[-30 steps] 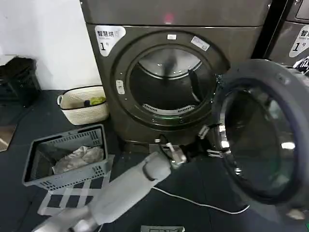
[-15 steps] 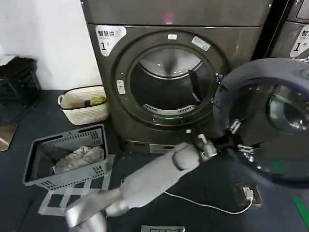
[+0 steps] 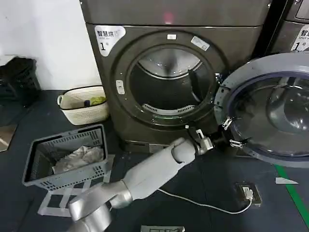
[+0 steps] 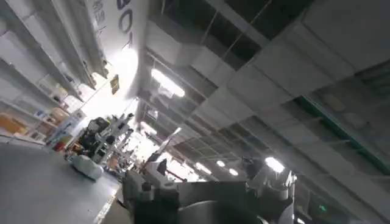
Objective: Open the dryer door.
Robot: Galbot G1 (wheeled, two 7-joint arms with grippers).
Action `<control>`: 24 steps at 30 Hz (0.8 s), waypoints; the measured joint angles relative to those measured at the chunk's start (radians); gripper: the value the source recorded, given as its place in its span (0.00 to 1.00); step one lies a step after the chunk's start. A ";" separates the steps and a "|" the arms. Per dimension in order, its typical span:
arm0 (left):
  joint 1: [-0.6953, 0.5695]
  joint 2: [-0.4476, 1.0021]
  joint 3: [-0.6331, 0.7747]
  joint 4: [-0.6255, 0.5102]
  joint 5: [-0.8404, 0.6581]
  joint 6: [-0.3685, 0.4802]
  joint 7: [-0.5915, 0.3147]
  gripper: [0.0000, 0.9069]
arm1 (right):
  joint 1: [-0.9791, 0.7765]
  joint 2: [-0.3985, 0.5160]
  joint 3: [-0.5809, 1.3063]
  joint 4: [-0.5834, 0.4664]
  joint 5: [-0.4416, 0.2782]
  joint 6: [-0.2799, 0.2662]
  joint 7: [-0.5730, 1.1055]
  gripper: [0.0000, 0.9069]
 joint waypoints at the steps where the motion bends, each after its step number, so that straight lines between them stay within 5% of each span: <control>1: 0.002 0.000 0.000 0.000 0.001 0.000 0.000 1.00 | 0.001 -0.001 -0.001 -0.001 0.000 0.000 -0.001 1.00; 7: 0.038 0.000 -0.010 -0.062 0.019 0.022 0.013 1.00 | 0.015 -0.015 -0.019 -0.002 0.000 0.001 -0.027 1.00; 14: 0.142 0.020 -0.049 -0.299 0.023 0.064 0.019 1.00 | 0.035 -0.050 -0.054 -0.005 -0.011 0.003 -0.046 1.00; 24: 0.366 0.410 -0.179 -0.661 0.053 0.078 0.018 1.00 | 0.079 -0.140 -0.157 -0.068 -0.052 0.028 -0.061 1.00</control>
